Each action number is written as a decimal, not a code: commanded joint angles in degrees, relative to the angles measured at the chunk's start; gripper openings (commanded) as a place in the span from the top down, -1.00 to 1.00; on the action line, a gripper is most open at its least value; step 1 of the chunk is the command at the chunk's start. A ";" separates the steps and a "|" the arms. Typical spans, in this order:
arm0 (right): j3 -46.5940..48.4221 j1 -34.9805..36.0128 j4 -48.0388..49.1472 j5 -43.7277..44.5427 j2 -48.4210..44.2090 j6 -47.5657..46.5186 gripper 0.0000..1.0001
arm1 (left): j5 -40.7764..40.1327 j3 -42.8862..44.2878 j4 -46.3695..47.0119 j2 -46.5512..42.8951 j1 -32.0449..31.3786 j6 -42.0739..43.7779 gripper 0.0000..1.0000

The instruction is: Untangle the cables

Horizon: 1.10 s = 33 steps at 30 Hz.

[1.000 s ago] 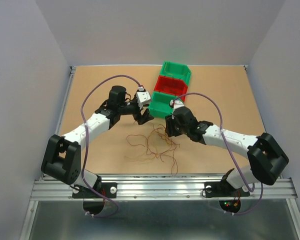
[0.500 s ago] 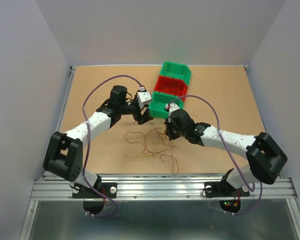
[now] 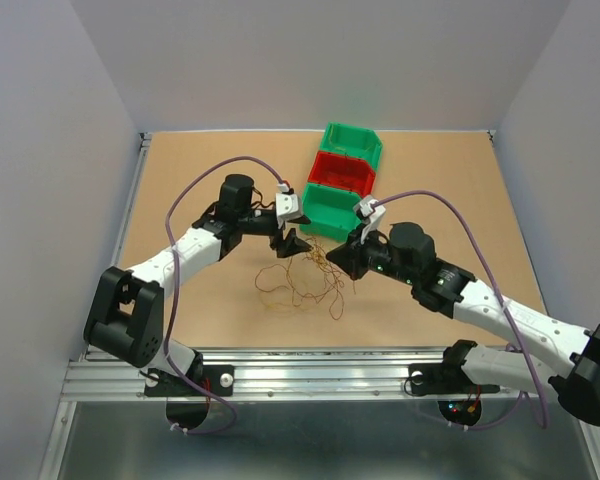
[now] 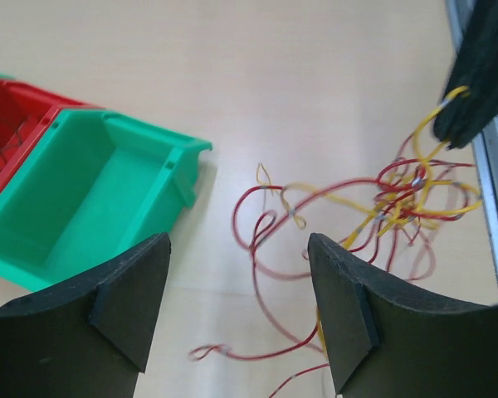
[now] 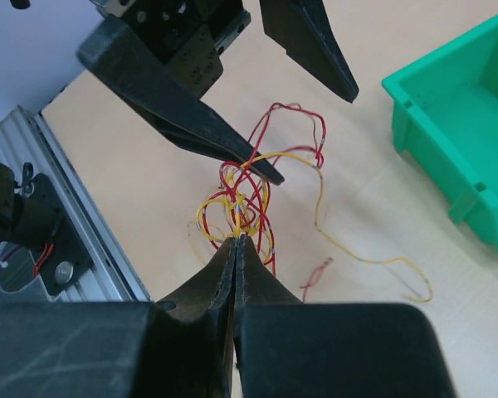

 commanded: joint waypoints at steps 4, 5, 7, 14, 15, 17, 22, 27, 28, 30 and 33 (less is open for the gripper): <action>-1.68 0.59 4.09 -3.60 1.04 -0.81 0.99 | 8.66 -3.26 2.92 -8.43 -0.17 3.71 -0.58; -1.68 0.68 4.09 -3.51 1.05 -0.90 0.99 | 8.84 -3.53 2.92 -8.88 -0.17 3.89 -0.58; -1.94 0.85 4.26 -3.33 0.70 -1.07 0.99 | 9.11 -4.14 2.92 -9.84 -0.17 4.33 -0.59; -2.38 0.94 4.88 -3.77 -0.10 -1.16 0.99 | 11.21 -5.73 2.57 -11.95 -0.17 6.79 -0.72; -2.30 0.94 4.97 -3.77 -0.01 -1.16 0.99 | 11.82 -6.08 2.39 -12.22 -0.25 7.83 -0.72; -2.29 1.12 4.97 -3.86 0.25 -1.16 0.99 | 12.27 -6.34 1.69 -12.83 -0.34 8.98 -0.74; -2.47 1.29 5.32 -3.95 0.17 -1.25 0.99 | 10.62 -5.99 -1.91 -12.58 -2.53 13.02 -0.48; -2.82 1.29 5.49 -3.07 -0.80 -1.07 0.99 | 4.98 -4.24 -6.22 -11.26 -5.27 16.72 0.80; -3.08 1.38 5.49 -2.55 -1.41 -1.16 0.99 | 4.02 -3.63 -6.57 -11.08 -5.27 16.90 0.96; -3.61 1.38 5.76 -0.45 -3.07 -0.81 0.99 | 2.35 -3.36 -7.10 -11.08 -5.27 16.99 1.00; -4.58 1.29 5.93 3.42 -5.62 -0.20 0.99 | 1.29 -3.35 -7.10 -11.43 -5.27 17.16 1.00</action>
